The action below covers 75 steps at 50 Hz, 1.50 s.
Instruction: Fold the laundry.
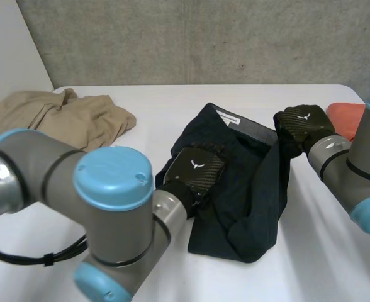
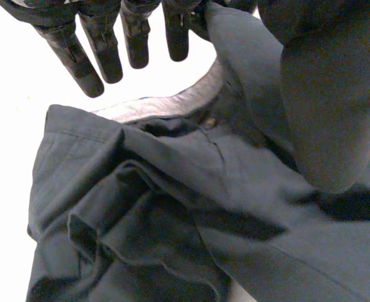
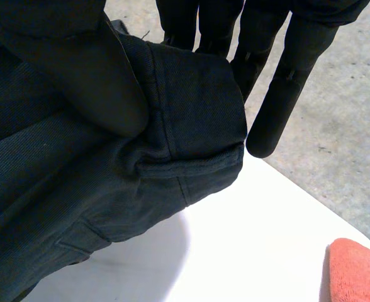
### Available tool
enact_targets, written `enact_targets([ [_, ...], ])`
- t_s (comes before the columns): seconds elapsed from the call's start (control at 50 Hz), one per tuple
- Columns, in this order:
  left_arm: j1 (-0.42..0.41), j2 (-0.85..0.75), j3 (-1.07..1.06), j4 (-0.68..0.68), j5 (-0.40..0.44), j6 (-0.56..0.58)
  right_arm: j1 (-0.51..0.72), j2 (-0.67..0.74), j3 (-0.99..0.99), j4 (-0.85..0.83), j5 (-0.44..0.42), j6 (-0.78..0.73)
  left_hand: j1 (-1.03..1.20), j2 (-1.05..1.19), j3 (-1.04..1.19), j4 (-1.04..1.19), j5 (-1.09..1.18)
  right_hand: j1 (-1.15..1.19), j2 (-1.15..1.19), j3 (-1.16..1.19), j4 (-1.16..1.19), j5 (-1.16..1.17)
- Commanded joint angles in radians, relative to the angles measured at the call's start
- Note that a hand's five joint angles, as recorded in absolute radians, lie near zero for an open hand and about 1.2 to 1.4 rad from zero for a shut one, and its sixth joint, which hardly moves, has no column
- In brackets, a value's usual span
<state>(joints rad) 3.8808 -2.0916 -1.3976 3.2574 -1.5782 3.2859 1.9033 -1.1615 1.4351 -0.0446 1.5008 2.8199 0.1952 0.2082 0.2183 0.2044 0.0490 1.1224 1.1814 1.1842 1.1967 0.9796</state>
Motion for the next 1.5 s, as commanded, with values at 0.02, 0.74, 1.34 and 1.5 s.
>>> enact_targets([
  [0.02,-0.017,0.101,-0.155,-0.131,0.007,-0.002,-0.012,-0.006,-0.021,0.028,0.002,0.024,0.241,0.228,0.218,0.232,0.213,0.274,0.215,0.212,0.200,0.242],
  [0.74,-0.075,-0.237,0.075,-0.039,-0.131,0.155,-0.012,-0.015,-0.002,0.057,-0.005,0.024,0.449,0.436,0.426,0.440,0.421,0.274,0.215,0.212,0.200,0.242],
  [1.34,0.321,0.533,0.063,-0.158,0.010,0.008,-0.069,-0.336,-0.249,0.678,-0.050,-0.368,1.201,1.188,1.178,1.192,1.173,0.274,0.215,0.212,0.200,0.242],
  [1.5,0.390,0.455,0.029,-0.344,0.072,0.004,0.046,-0.264,-0.274,0.831,-0.041,-0.456,1.201,1.188,1.178,1.192,1.173,0.274,0.215,0.212,0.200,0.242],
])
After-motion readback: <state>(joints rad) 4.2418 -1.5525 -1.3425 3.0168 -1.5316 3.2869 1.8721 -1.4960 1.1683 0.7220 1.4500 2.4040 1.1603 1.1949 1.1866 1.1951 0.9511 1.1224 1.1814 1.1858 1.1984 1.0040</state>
